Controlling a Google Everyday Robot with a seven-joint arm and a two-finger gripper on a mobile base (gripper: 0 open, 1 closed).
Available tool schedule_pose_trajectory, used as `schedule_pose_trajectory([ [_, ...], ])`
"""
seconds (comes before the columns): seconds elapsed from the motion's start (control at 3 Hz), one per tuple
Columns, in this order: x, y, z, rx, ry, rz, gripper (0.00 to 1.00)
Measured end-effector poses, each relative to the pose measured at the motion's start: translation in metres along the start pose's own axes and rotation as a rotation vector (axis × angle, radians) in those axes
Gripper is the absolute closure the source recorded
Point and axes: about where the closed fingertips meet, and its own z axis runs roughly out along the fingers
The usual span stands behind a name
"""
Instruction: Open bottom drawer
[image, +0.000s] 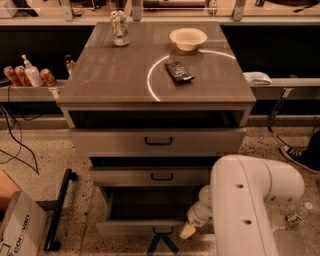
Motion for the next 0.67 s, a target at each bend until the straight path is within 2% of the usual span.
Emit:
schedule_pose_trajectory([
  [0.33,0.010,0.036,0.011,-0.077,-0.089,0.019,0.03],
  [0.67,0.016,0.049,0.015,-0.109,-0.112,0.046,0.25],
])
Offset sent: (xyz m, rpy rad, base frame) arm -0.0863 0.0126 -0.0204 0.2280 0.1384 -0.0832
